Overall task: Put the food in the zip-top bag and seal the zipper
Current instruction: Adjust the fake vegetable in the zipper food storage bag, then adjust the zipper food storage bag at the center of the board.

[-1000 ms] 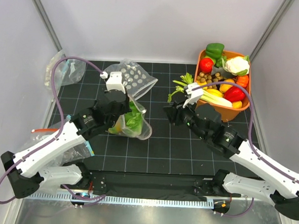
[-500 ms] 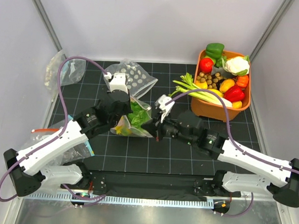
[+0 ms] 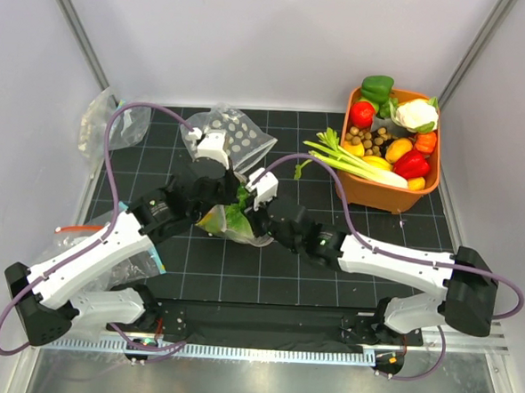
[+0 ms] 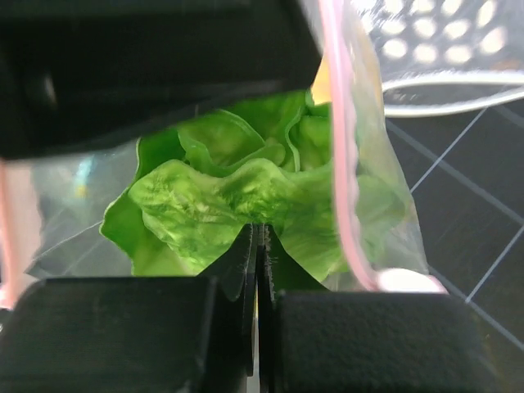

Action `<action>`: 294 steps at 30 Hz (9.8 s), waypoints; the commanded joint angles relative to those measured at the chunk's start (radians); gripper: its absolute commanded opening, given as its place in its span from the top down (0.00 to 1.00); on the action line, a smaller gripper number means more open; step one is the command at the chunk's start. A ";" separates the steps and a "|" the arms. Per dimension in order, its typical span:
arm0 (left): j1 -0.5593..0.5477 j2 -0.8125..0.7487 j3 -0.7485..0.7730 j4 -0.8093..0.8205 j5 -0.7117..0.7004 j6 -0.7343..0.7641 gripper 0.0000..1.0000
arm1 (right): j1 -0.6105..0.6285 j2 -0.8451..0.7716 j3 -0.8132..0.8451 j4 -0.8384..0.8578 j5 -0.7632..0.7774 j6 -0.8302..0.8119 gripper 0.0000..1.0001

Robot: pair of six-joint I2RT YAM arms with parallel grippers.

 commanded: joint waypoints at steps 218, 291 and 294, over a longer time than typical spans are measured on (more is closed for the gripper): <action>-0.064 -0.282 -0.390 0.703 0.500 0.236 0.22 | -0.247 -0.531 -0.091 -0.060 -0.638 -0.081 0.99; 0.076 -0.328 -0.431 0.690 0.439 0.103 0.13 | -0.001 -0.468 -0.036 -0.267 -0.415 -0.814 0.99; 0.086 -0.333 -0.450 0.715 0.488 0.098 0.11 | -0.001 -0.505 -0.059 -0.267 -0.427 -0.811 0.99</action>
